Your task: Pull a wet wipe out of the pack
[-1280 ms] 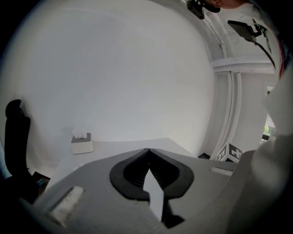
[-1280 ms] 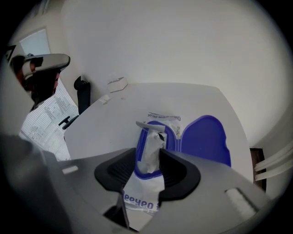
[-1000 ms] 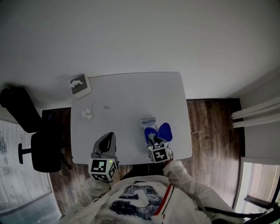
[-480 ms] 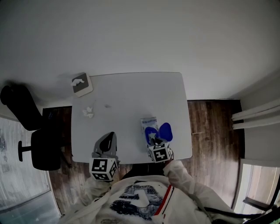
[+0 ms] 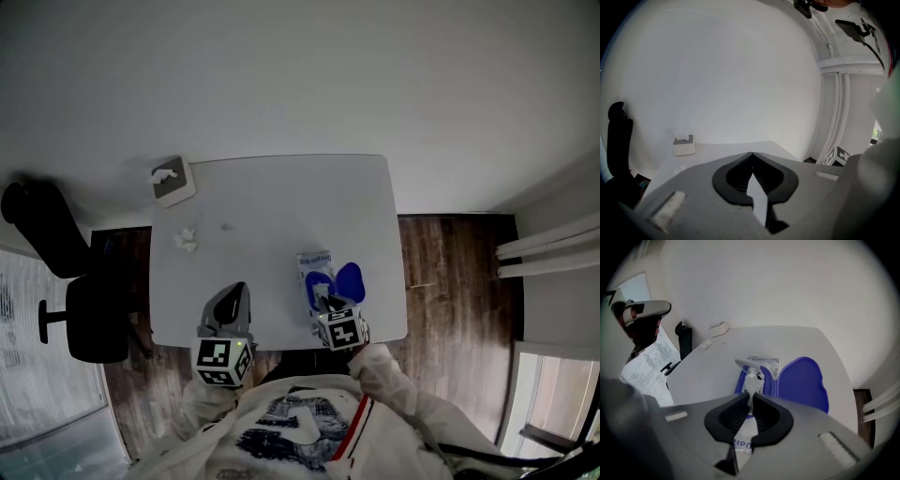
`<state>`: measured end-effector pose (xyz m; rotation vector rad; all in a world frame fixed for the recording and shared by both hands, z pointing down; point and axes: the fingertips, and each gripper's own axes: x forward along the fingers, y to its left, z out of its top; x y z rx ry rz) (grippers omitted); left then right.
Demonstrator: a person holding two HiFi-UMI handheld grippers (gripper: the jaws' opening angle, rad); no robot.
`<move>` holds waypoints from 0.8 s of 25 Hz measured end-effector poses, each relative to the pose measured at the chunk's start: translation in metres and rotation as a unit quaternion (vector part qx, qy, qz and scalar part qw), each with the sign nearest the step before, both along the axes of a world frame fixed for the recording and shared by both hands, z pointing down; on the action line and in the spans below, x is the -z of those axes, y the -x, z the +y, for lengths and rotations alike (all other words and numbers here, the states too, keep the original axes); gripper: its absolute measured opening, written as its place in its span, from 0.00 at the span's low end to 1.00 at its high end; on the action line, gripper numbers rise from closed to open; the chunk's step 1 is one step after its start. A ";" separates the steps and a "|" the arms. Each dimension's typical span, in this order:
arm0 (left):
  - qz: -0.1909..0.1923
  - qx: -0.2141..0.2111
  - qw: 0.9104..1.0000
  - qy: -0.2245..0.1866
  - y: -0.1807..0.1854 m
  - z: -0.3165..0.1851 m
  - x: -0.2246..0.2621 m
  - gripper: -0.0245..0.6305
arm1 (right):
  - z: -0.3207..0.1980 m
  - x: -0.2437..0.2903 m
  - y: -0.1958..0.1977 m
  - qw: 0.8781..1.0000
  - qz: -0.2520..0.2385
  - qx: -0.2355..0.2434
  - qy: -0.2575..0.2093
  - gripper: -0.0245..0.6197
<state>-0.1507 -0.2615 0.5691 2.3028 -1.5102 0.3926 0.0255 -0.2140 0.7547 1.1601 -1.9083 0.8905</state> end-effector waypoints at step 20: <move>-0.010 0.025 0.999 -0.022 -0.064 -0.008 0.021 0.04 | -0.021 0.050 -0.036 0.997 -0.056 0.041 -0.043 0.07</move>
